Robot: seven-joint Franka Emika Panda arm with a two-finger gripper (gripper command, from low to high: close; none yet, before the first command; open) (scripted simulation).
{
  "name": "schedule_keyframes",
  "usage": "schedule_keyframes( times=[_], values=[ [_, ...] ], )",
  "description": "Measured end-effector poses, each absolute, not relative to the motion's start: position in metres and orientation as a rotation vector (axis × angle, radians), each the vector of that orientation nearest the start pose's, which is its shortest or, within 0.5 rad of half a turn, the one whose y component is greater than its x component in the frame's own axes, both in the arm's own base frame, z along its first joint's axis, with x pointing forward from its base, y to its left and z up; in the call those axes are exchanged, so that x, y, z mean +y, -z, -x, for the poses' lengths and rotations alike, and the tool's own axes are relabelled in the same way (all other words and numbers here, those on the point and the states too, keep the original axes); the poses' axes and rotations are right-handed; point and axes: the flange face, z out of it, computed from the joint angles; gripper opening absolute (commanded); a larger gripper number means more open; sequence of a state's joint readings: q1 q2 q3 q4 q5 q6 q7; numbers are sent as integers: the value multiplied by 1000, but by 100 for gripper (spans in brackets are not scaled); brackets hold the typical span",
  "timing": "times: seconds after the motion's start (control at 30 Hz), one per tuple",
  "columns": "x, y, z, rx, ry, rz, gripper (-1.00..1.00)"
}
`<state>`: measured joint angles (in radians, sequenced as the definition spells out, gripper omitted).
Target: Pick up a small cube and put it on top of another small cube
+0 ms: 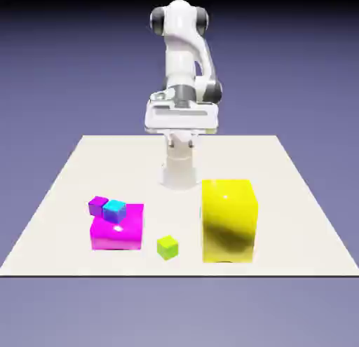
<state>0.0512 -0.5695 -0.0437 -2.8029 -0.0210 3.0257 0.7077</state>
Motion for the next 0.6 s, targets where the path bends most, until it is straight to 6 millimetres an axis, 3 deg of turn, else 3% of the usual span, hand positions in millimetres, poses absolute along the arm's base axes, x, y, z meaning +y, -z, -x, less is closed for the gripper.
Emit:
schedule_keyframes(
  times=[0.3, 0.6],
  values=[
    [-2, -460, -403, 466, 984, 2671, 0],
    [-11, -438, -420, 14, 898, 2785, 0]
  ],
)
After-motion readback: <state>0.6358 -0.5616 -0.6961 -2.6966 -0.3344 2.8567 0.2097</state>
